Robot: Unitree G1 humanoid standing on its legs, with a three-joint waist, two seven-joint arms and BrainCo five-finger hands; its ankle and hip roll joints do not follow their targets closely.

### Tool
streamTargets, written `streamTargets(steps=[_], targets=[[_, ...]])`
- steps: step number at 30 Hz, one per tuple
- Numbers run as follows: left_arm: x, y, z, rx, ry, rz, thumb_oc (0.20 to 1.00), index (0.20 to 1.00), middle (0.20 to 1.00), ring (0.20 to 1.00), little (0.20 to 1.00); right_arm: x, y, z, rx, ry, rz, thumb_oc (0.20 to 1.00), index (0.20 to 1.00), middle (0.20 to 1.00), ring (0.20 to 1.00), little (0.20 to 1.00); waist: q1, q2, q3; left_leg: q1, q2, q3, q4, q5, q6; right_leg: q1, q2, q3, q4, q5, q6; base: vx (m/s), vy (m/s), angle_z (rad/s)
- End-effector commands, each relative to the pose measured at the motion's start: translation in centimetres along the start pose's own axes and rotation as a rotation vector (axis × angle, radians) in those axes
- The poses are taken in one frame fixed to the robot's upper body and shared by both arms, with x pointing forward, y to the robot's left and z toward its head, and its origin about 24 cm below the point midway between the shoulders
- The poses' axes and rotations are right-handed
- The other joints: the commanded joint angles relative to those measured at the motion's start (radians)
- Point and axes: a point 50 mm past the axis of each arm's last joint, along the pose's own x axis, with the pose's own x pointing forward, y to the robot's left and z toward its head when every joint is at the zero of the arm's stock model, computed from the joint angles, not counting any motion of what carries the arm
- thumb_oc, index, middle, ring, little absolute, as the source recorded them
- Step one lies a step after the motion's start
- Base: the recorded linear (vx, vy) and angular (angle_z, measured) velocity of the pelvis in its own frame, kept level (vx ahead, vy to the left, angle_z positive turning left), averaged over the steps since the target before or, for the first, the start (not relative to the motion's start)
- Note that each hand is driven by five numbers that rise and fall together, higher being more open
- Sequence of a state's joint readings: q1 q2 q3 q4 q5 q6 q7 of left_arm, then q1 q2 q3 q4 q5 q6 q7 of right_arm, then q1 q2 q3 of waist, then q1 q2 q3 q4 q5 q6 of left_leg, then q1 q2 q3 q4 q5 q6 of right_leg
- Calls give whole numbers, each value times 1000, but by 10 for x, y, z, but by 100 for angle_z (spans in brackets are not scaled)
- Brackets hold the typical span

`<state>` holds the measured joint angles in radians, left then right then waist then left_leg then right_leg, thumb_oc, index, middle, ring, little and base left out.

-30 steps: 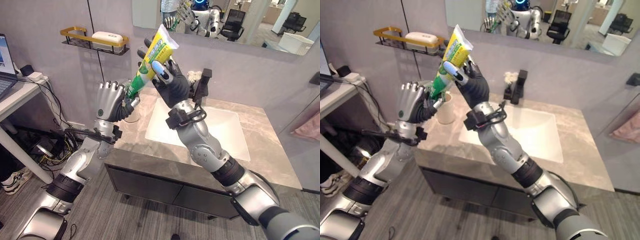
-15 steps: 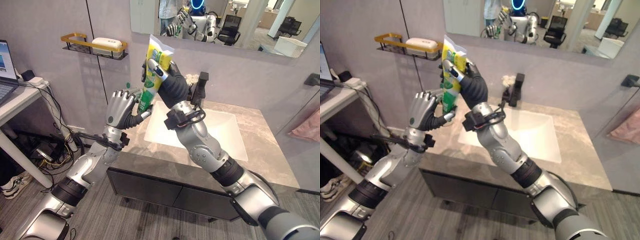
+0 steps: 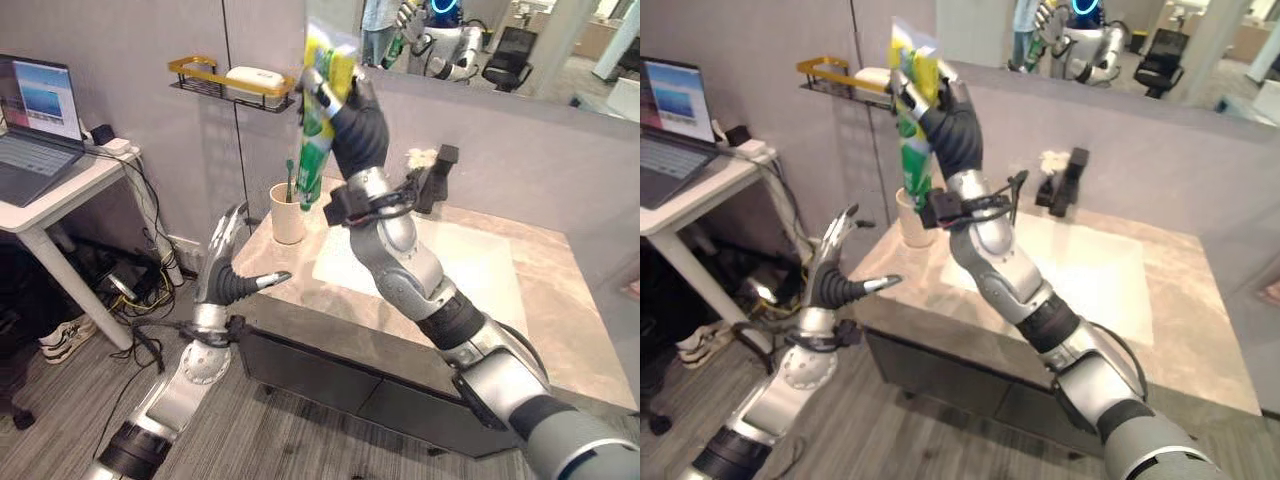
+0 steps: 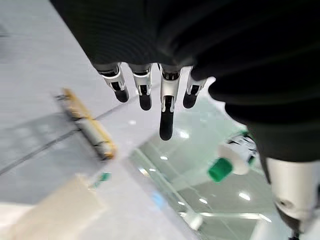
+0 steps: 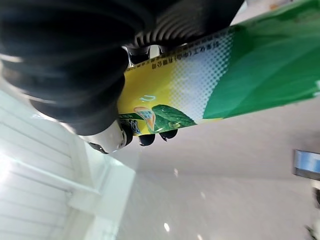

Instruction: Put brush and paste in cup on sink, flatten towel.

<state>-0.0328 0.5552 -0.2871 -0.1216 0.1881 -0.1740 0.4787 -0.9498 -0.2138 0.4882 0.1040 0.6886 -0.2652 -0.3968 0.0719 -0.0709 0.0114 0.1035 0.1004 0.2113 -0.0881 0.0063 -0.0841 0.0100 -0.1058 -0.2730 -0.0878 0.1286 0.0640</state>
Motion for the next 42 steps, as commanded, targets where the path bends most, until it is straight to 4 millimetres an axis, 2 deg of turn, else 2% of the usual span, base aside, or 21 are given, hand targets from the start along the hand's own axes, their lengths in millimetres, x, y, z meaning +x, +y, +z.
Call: streamTargets(steps=[1,4,5,9,10,12,16,19,28,37,42], targets=[[7,17,27,-95,-164,-60,1000,1000,1000,1000,1000,41,22,70,0,-342,2,200,200,200,200,200,33,-46,33,-34,3,6,1,19,26,52,-140,19,5,49,88,-3,8,23],[-4,23,16,-112,-101,-116,1000,1000,1000,1000,1000,49,19,80,-56,-389,-41,200,200,200,200,200,62,-40,40,-50,-3,-9,1,23,27,51,-146,7,3,51,92,-11,6,8],[-14,26,3,-106,-34,-159,1000,1000,1000,1000,1000,55,16,85,-116,-414,-62,200,200,200,200,200,80,-35,46,-62,-10,-21,1,27,28,51,-149,-2,2,53,94,-14,3,9],[-25,33,-12,-92,50,-206,1000,1000,1000,1000,1000,61,11,88,-183,-419,-81,200,200,200,200,200,101,-32,51,-78,-14,-38,1,33,27,51,-152,-19,1,52,96,-9,-9,25],[-39,41,-32,-156,179,-212,1000,1000,1000,1000,1000,67,5,92,-263,-419,-90,200,200,200,200,200,129,-24,59,-94,-18,-55,1,42,24,54,-155,-34,1,52,99,1,-19,22],[-50,45,-45,-203,276,-214,1000,1000,1000,1000,1000,70,1,97,-333,-428,-95,200,200,200,200,200,143,-20,59,-111,-21,-69,1,48,24,48,-156,-46,1,52,101,4,-18,29],[-66,45,-57,-239,370,-258,1000,1000,1000,1000,1000,75,-7,99,-434,-425,-109,200,200,200,200,200,165,-16,57,-131,-25,-90,1,56,23,45,-157,-67,1,51,103,21,-12,21],[-82,42,-70,-274,474,-284,1000,1000,1000,1000,1000,80,-21,103,-488,-409,-151,200,200,200,200,200,186,-12,59,-158,-31,-111,1,67,21,39,-159,-91,1,55,109,32,-9,32],[-97,33,-82,-216,545,-385,1000,1000,1000,1000,1000,82,-41,103,-482,-366,-200,200,200,200,200,200,206,-4,52,-197,-36,-140,1,80,10,29,-159,-119,1,58,118,47,-8,12],[-100,28,-86,-206,565,-384,1000,1000,1000,1000,1000,79,-46,107,-483,-379,-194,200,200,200,200,200,210,-4,54,-205,-42,-150,1,80,8,33,-160,-134,1,58,122,32,1,2],[-106,26,-91,-216,600,-382,1000,1000,1000,1000,1000,78,-39,111,-500,-408,-169,200,200,200,200,200,212,-5,55,-209,-44,-152,1,77,9,32,-162,-137,1,58,125,6,2,0]])
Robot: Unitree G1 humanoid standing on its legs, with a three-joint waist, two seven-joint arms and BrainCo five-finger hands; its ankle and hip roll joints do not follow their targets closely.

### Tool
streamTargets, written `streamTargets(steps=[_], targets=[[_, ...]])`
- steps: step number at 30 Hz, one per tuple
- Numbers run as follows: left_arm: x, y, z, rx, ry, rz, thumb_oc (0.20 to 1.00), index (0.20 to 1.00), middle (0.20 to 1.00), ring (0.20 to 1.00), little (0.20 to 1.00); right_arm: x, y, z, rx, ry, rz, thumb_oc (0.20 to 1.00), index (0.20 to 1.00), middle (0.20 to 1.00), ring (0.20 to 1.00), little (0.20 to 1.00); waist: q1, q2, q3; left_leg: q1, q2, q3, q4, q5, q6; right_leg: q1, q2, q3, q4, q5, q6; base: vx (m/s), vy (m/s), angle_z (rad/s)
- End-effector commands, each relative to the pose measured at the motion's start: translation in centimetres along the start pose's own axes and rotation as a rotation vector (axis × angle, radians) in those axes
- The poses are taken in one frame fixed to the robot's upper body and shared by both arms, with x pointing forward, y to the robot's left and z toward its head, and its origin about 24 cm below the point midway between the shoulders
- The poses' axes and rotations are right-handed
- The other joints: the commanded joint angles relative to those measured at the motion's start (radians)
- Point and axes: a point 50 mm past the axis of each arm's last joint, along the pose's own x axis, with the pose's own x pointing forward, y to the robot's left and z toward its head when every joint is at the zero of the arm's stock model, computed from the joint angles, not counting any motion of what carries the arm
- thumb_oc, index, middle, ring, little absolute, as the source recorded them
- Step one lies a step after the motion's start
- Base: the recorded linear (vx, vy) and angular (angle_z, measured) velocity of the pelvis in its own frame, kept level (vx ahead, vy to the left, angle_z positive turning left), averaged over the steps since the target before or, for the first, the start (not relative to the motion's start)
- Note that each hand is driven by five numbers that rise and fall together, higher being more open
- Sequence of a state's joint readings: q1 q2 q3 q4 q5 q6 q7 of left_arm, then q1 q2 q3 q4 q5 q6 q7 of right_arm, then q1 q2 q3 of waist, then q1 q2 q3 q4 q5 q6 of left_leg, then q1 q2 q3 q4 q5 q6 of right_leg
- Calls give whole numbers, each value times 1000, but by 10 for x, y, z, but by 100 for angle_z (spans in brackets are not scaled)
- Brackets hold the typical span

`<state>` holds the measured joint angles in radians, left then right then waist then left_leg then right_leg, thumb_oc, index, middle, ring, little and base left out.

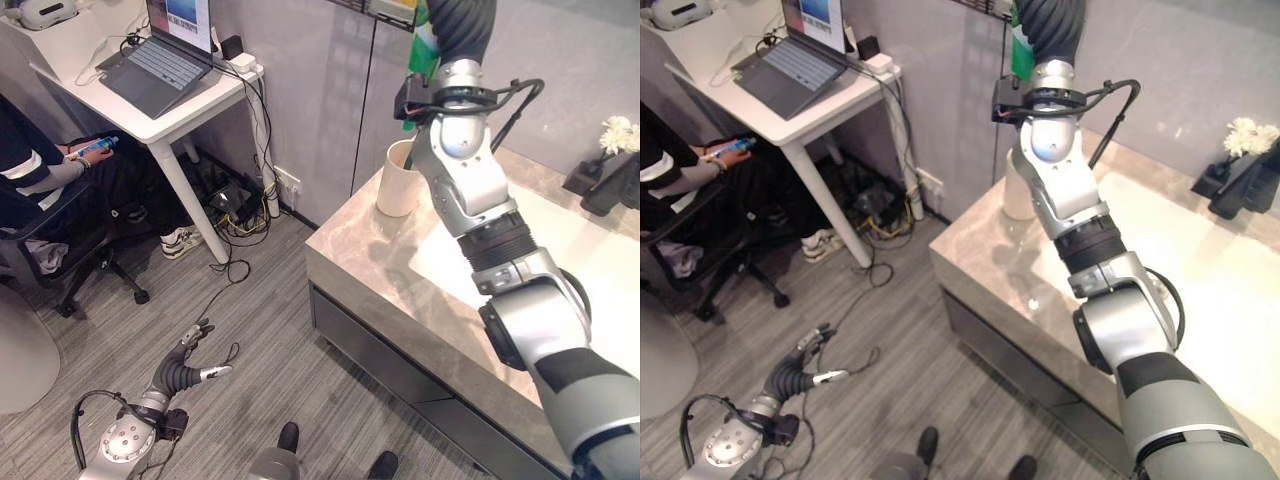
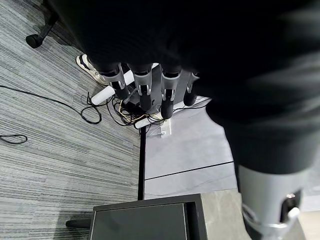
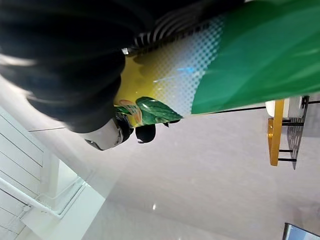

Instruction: Put brush and paste in cup on sink, flatten towel.

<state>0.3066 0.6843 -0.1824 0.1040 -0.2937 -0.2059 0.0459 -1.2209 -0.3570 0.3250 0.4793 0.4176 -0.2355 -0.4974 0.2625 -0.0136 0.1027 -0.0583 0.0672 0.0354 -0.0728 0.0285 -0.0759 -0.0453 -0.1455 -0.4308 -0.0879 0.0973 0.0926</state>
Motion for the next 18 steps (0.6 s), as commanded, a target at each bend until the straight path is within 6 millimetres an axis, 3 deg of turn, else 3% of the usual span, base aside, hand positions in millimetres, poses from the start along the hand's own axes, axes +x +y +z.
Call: streamTargets(steps=[1,18], targets=[[2,-3,2,57,-15,-50,1000,1000,1000,1000,1000,24,2,63,11,-260,35,200,200,200,200,200,20,-62,-36,-48,-11,24,-14,55,0,86,-123,21,1,89,97,0,0,0],[5,-8,-4,49,6,-41,1000,1000,1000,1000,1000,33,-31,35,-87,-140,-80,200,200,200,200,200,29,-57,-31,-46,-27,-1,-14,54,0,114,-128,-17,1,91,102,4,1,6]])
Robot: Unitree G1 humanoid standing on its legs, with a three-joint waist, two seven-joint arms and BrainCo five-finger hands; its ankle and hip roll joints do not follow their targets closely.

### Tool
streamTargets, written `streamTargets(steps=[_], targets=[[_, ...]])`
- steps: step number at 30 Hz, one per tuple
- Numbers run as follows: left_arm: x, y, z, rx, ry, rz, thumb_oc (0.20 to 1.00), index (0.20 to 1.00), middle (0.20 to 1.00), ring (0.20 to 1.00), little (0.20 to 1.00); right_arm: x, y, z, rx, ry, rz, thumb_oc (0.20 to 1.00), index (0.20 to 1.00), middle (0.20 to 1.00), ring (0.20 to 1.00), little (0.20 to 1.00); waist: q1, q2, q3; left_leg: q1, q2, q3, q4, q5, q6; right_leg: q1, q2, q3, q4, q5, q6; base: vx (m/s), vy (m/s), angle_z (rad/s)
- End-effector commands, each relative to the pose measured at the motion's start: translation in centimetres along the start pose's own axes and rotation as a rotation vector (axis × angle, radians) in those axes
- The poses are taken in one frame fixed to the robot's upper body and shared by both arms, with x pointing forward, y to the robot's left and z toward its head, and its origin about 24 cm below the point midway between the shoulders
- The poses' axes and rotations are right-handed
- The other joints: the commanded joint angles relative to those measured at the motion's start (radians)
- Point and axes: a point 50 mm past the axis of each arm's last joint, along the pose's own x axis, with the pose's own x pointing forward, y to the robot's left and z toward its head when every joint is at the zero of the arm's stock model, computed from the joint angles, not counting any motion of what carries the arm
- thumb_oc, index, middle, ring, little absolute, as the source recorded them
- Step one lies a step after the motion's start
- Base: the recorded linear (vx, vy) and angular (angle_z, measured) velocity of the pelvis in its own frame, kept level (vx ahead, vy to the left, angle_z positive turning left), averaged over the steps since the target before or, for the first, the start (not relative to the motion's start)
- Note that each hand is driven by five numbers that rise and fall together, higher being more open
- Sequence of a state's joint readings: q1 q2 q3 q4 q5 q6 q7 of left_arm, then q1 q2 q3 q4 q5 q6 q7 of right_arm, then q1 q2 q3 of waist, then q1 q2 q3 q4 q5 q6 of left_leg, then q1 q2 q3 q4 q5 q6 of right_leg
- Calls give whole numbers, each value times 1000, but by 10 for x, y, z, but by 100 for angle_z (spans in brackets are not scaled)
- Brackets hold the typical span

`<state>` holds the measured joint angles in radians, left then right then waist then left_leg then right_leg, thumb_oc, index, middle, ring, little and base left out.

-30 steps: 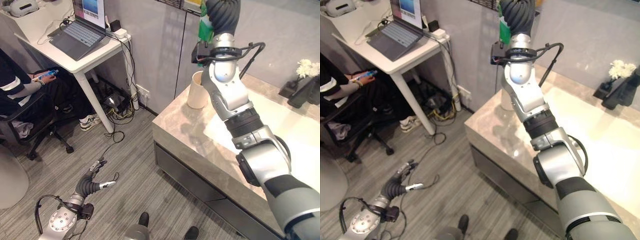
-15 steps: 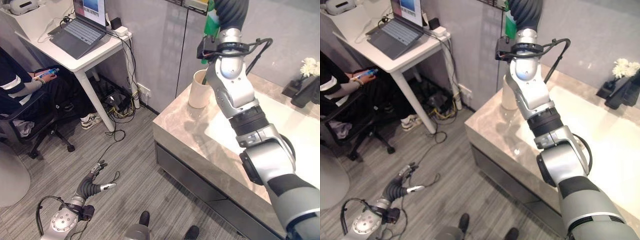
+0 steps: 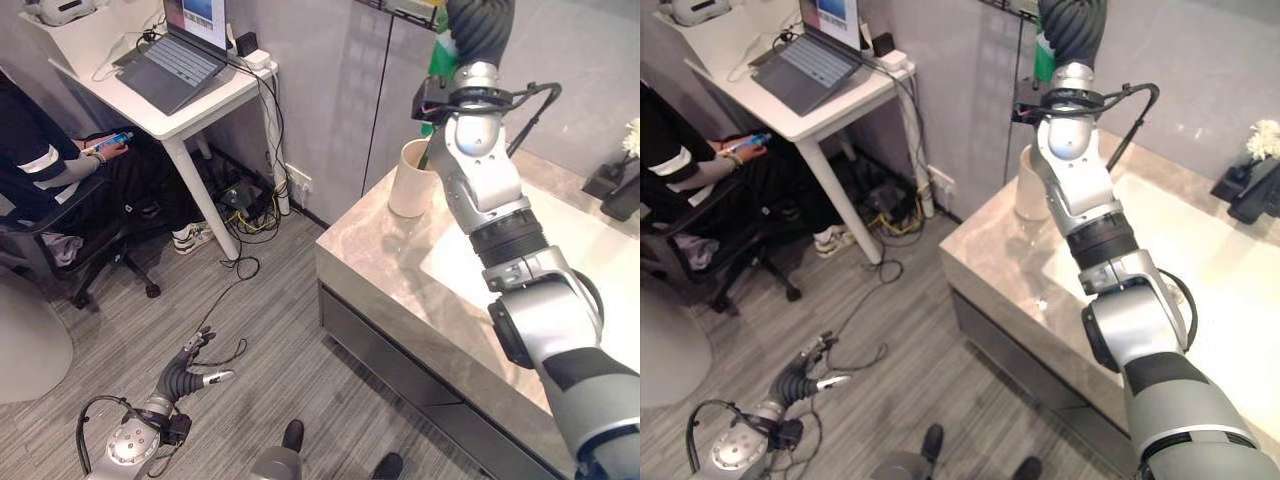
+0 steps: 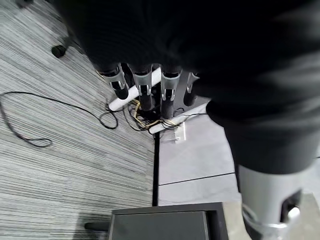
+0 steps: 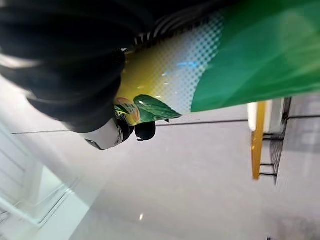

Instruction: Put brush and paste in cup on sink, flatten towel.

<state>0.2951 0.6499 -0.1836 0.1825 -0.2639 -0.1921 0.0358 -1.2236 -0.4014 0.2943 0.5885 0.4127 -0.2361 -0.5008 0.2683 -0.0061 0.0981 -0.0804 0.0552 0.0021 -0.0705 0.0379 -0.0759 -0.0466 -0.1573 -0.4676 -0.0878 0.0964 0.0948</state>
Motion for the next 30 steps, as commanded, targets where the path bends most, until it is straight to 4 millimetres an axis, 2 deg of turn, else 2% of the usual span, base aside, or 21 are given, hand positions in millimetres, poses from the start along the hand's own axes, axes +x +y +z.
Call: streamTargets(steps=[1,11,20,30], targets=[[5,-6,13,44,-67,-44,1000,1000,1000,1000,1000,25,-5,50,-3,-192,-2,200,200,200,200,200,23,-65,-27,-25,-15,31,-17,46,0,115,-117,19,1,92,100,-6,10,5],[5,-8,11,33,-61,-35,1000,1000,1000,1000,1000,21,-3,44,6,-178,-10,200,200,200,200,200,25,-62,-21,-29,-11,35,-17,45,2,106,-116,24,1,88,98,-1,5,1],[6,-9,15,53,-84,-30,1000,1000,1000,1000,1000,13,12,47,-17,-218,8,200,200,200,200,200,31,-57,-9,-53,-11,37,-17,50,4,74,-116,38,1,82,94,-7,10,-3],[7,-9,16,61,-91,-38,1000,1000,1000,1000,1000,16,5,48,-67,-225,-23,200,200,200,200,200,39,-44,5,-79,-23,29,-17,50,4,59,-128,28,1,85,104,0,0,0]])
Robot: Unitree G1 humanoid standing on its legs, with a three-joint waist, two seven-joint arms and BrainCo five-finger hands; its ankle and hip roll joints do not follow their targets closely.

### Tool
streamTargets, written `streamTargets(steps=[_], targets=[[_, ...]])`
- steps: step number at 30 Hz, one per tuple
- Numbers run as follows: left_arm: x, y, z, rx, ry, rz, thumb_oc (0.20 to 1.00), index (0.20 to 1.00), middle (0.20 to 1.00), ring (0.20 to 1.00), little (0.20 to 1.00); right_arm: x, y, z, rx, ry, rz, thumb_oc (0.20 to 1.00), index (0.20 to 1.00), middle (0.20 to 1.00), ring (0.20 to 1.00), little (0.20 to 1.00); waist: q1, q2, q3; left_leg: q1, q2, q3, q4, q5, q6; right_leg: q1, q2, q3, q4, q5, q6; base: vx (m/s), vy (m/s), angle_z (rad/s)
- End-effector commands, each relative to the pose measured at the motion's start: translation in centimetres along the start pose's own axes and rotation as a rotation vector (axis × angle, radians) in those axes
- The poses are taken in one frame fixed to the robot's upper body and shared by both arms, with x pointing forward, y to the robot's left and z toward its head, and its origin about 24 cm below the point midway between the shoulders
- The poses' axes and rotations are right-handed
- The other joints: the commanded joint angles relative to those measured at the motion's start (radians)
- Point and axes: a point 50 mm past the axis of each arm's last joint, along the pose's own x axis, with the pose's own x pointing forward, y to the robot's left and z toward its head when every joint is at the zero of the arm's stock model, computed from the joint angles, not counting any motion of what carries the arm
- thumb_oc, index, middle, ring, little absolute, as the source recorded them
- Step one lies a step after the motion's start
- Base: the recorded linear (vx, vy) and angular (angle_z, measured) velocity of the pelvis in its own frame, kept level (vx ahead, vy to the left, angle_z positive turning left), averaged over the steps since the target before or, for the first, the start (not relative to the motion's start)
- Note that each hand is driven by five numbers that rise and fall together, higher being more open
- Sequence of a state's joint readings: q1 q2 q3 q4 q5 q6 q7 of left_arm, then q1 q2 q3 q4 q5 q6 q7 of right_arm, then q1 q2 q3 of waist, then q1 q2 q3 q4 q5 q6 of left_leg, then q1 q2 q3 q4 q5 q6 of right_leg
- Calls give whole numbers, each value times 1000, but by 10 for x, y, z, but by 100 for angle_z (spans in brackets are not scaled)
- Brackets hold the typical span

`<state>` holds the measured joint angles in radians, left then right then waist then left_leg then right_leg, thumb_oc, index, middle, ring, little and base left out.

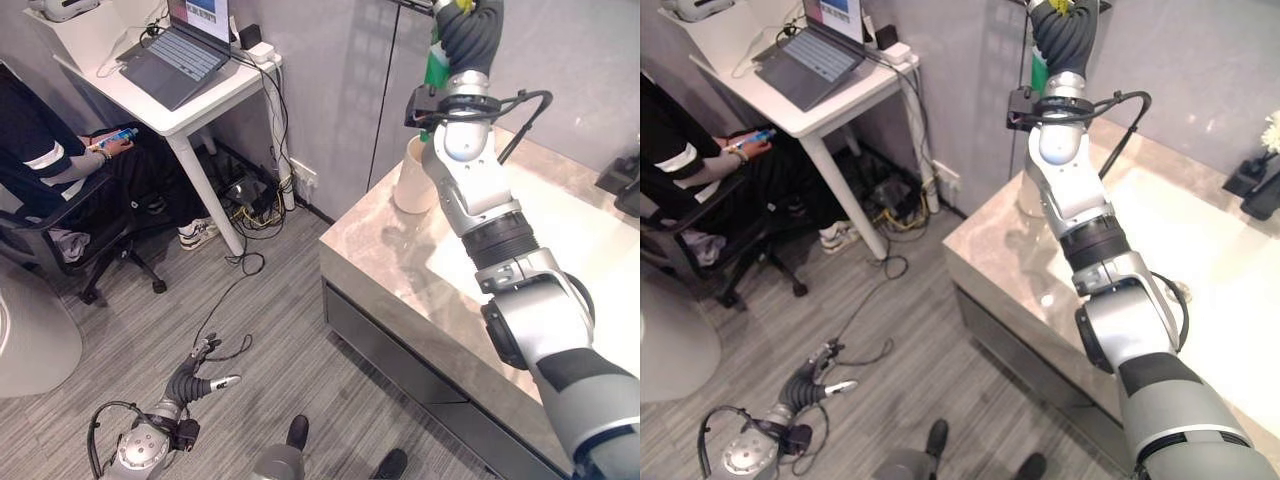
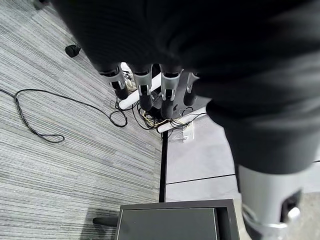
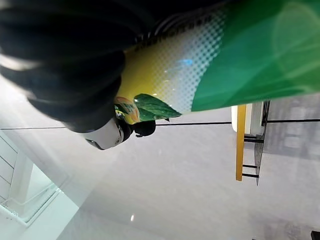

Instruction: Put brush and paste in cup on sink, flatten towel.

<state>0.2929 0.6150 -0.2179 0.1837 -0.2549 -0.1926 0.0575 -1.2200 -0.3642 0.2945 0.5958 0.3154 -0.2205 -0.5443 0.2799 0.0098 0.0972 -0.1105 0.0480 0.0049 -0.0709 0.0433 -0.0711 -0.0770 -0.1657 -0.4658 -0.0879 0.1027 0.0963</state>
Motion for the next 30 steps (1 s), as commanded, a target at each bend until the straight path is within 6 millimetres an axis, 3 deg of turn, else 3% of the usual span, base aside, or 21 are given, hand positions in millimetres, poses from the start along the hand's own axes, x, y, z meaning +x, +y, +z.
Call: streamTargets(steps=[1,19,30], targets=[[7,5,19,89,-96,-24,1000,1000,1000,1000,1000,22,-9,50,-7,-209,-26,200,200,200,200,200,26,-58,8,-56,-19,26,-16,52,2,85,-123,23,1,84,103,0,0,0],[8,4,21,66,-100,-5,1000,1000,1000,1000,1000,22,-12,37,-3,-149,-30,200,200,200,200,200,10,-64,26,-57,-21,39,-16,46,7,71,-126,38,1,93,104,1,6,1],[8,1,18,67,-93,1,1000,1000,1000,1000,1000,13,-21,12,16,-62,-56,200,200,200,200,200,0,-64,28,-44,-16,46,-16,44,5,79,-123,38,1,90,100,0,0,0]])
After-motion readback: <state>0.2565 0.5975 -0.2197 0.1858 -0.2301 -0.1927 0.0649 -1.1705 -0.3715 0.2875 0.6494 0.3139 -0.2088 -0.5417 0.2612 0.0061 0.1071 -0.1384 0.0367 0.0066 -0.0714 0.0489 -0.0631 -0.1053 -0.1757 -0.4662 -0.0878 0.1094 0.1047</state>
